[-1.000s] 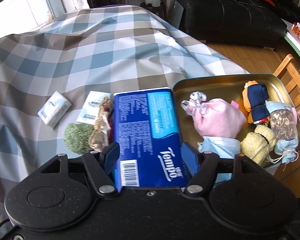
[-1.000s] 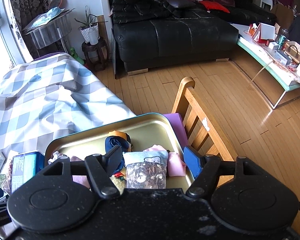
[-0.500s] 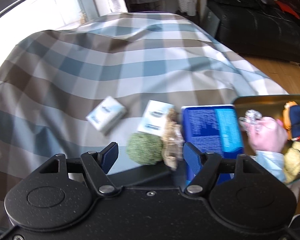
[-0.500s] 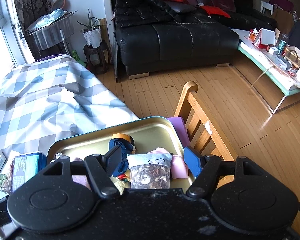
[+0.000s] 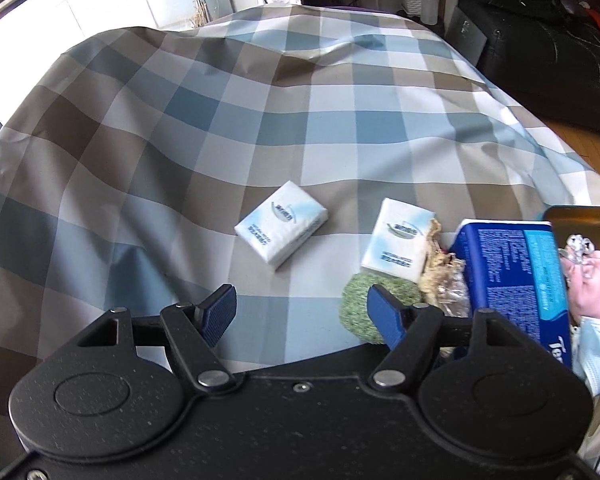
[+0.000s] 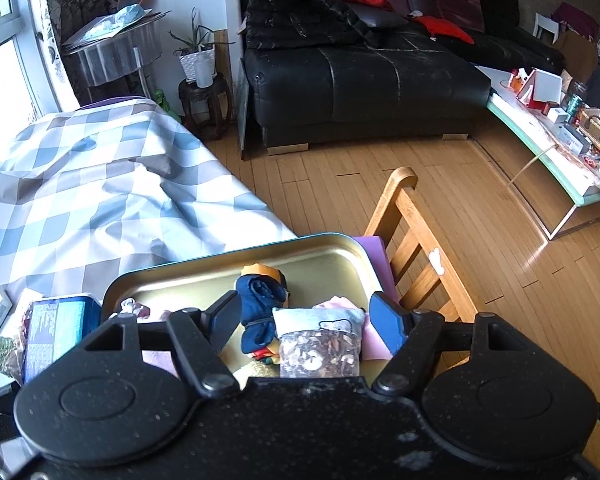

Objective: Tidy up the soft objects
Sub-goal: 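Withdraw both open tools from the tray toward the bedspread items, then reach over the bedspread and grasp the beige fibrous bag with the right tool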

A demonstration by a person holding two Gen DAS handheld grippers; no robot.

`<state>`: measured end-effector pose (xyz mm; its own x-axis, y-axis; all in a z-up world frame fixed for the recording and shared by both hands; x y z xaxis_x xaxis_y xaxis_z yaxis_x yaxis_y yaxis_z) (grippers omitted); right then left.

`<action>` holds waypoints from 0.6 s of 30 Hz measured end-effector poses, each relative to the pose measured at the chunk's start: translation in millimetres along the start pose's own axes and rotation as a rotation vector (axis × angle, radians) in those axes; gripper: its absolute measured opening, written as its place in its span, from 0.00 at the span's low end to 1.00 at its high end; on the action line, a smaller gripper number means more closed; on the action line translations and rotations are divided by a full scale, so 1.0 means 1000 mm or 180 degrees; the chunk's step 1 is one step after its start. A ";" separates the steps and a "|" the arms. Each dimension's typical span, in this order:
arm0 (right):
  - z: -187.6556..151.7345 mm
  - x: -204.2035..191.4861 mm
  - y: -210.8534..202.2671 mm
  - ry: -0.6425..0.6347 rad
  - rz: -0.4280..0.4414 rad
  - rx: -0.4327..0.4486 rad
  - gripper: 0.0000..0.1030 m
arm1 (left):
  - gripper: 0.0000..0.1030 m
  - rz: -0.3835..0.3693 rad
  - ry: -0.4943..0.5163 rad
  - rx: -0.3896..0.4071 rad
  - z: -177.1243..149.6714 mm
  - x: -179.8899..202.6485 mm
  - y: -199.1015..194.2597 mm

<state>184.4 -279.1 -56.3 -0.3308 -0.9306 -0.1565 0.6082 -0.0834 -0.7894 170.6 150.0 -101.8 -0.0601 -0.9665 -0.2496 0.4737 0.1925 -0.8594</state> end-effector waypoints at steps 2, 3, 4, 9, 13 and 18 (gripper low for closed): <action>-0.001 -0.004 0.001 -0.0021 0.0011 -0.0012 0.68 | 0.67 0.0015 -0.0013 -0.0007 0.002 -0.008 0.005; -0.001 -0.006 0.001 -0.0034 0.0017 -0.0014 0.68 | 0.67 0.0034 -0.0022 -0.0003 0.003 -0.013 0.007; -0.001 -0.007 0.001 -0.0044 0.0033 -0.0009 0.68 | 0.67 0.0053 -0.0029 0.0001 0.004 -0.017 0.010; 0.003 -0.023 -0.009 -0.0070 0.0246 0.0131 0.71 | 0.67 0.0056 -0.0087 -0.0010 0.009 -0.036 0.024; 0.005 -0.041 -0.019 -0.0169 0.0410 0.0314 0.75 | 0.67 -0.0017 -0.0147 -0.0013 0.015 -0.045 0.036; 0.006 -0.064 -0.036 -0.0264 0.0628 0.0601 0.86 | 0.67 -0.0028 -0.0098 0.0062 0.023 -0.054 0.043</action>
<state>188.3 -218.6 -14.0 -0.1373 -0.9608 -0.2409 0.7812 0.0445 -0.6228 215.0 206.6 -115.1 -0.0372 -0.9730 -0.2279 0.4904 0.1810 -0.8525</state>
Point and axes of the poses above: each gripper's, at about its wrist camera, not at the fingertips, and y roughly the way its jaws point, x to its right, z to its top, the point moved 10 cm from there along y, roughly the way its jaws point, and after that the axes turned 15 degrees about y, right-handed, at the moved point
